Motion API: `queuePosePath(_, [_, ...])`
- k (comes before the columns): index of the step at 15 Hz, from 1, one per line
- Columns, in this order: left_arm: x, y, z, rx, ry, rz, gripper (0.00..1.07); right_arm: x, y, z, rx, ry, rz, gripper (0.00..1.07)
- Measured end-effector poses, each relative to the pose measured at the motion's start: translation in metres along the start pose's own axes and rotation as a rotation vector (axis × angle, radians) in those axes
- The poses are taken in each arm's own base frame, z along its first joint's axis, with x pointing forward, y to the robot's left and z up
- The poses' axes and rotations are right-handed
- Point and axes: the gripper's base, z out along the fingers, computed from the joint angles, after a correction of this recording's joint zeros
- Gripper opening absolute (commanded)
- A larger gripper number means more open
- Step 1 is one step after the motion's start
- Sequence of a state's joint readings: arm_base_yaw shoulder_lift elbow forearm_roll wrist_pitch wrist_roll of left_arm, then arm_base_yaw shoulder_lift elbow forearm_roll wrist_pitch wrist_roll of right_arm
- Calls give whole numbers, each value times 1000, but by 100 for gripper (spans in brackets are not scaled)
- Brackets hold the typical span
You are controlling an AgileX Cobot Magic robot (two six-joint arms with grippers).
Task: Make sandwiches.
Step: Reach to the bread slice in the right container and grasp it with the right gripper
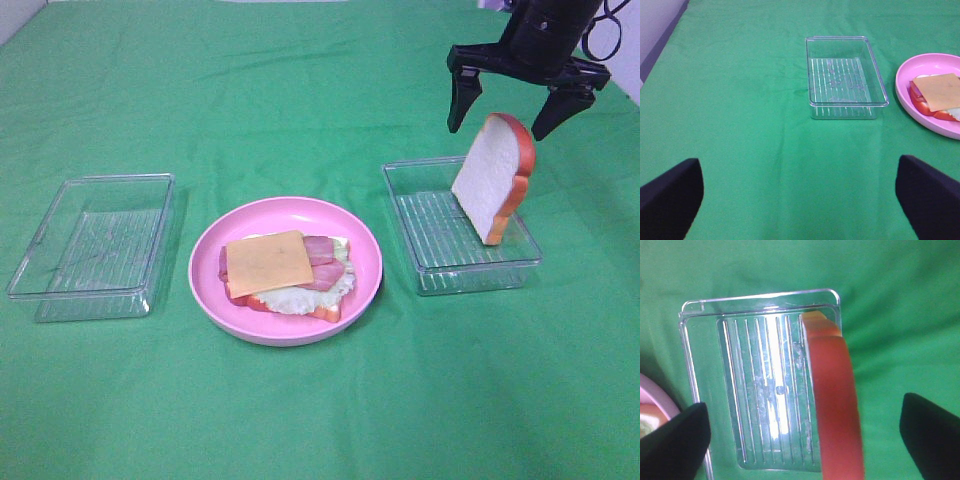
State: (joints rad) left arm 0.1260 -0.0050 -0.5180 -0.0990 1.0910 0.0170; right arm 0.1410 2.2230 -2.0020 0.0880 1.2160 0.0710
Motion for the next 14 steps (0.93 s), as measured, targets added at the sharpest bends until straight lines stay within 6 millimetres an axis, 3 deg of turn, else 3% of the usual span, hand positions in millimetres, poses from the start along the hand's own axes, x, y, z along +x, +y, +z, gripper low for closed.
queuePosePath(2, [0,0,0,0,0,0,98,-1,0,15,-10,32,6,98])
queuePosePath(9, [0,0,0,0,0,0,98,-1,0,18,-9,40,-1,95])
queuePosePath(12, [0,0,0,0,0,0,98,6,-4,29,17,87,-4,94])
queuePosePath(14, [0,0,0,0,0,0,98,6,-4,29,20,87,-5,88])
